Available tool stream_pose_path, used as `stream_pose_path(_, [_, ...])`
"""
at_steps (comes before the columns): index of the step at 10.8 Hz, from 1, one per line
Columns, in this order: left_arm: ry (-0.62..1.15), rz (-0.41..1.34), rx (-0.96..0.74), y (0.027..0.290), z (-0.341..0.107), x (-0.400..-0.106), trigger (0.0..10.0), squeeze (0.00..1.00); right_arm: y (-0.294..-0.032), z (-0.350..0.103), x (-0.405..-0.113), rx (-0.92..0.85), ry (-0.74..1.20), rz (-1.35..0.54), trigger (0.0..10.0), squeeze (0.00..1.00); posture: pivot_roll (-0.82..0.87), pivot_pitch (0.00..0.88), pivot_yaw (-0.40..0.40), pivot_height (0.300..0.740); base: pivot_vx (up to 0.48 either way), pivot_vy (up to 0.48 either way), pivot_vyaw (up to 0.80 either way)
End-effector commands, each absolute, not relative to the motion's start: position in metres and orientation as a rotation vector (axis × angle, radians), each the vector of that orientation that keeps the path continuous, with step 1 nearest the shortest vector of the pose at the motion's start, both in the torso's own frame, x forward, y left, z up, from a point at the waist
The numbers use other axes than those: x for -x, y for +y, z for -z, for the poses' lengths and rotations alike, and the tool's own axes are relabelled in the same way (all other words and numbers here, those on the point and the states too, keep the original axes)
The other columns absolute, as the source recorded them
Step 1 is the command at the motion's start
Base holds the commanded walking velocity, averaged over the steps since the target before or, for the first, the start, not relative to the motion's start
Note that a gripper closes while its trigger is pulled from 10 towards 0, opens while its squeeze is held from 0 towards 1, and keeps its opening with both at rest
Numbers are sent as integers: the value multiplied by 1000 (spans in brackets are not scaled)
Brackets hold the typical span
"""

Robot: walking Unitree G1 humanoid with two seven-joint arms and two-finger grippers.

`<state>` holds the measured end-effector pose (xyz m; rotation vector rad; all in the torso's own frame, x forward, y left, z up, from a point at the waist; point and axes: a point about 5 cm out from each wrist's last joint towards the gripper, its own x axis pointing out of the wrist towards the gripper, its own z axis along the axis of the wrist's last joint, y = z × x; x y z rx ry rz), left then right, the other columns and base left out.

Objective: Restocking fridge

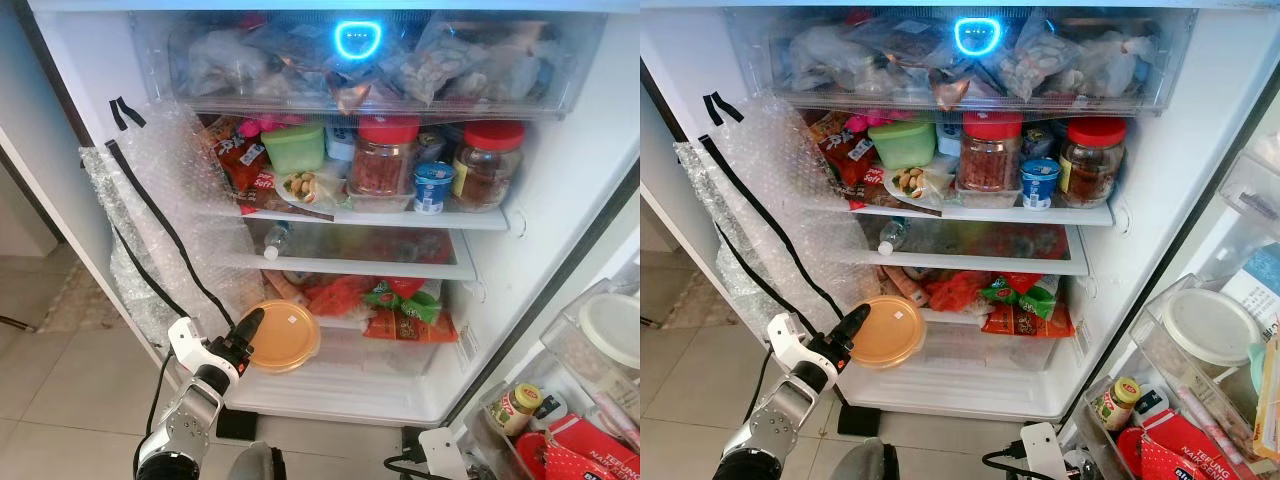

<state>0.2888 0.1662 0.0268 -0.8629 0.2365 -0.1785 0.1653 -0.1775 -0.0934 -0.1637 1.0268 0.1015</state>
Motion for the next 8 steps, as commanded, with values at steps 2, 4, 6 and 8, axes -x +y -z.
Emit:
stream_pose_path(2, [213, 196, 868, 166, -32, -294, 10000, 0, -177, 93, -167, 162, 1026, -102, 10000, 0, -1, 0, 31, 660, 276, 0, 0])
stream_pose_path(4, [219, 205, 865, 166, -32, -293, 10000, 0, -177, 93, -167, 162, 1026, -103, 10000, 0, 2, 0, 32, 660, 289, 0, 0])
stream_pose_path(6, [224, 213, 864, 167, -32, -293, 10000, 0, -175, 93, -167, 162, 1026, -109, 10000, 0, 3, 0, 33, 660, 300, 0, 0])
stream_pose_path(8, [228, 219, 866, 165, -31, -293, 10000, 0, -174, 93, -167, 162, 1026, -109, 10000, 0, 3, 0, 34, 660, 304, 0, 0])
